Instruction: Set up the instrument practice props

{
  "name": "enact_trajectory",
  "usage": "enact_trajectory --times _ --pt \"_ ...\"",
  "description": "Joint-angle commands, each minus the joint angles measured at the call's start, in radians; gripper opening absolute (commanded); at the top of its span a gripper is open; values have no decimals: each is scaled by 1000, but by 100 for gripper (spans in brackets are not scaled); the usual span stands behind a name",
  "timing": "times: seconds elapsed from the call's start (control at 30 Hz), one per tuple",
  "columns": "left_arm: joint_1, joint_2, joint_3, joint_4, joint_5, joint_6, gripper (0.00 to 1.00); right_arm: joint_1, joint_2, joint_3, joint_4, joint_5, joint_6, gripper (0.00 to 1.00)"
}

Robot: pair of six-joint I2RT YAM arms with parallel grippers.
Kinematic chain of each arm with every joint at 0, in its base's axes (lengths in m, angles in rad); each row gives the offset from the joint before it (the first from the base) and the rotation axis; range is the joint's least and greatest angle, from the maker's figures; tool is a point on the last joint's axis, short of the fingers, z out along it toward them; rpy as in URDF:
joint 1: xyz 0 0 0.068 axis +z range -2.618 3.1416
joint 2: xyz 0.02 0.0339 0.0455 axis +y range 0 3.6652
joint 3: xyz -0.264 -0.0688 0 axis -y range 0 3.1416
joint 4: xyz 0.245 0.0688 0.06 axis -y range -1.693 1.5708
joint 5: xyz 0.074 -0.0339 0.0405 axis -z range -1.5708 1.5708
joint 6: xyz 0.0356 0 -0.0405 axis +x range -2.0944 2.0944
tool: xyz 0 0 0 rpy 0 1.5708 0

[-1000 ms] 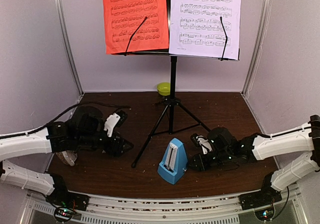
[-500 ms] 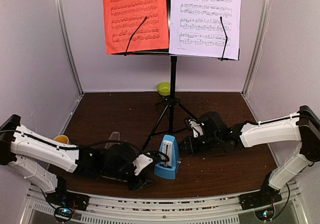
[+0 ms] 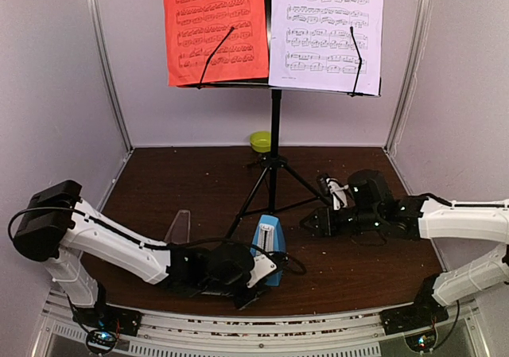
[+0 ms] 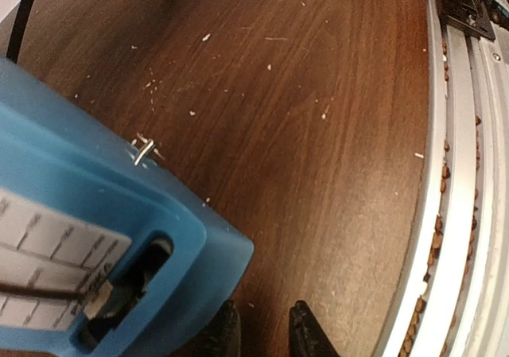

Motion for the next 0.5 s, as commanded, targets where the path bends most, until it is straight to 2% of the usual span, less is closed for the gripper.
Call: enact_trajectory --times 0.0,0.23,0.47 --pt "1 59 76 81 -59 59 23 -15 -87 -40 -66 26 -13 38" --pt "14 158 211 79 -94 78 22 -28 -193 -84 -111 64 -21 48" --pt "55 173 256 80 -107 102 22 -31 -200 -98 -93 46 -16 58"
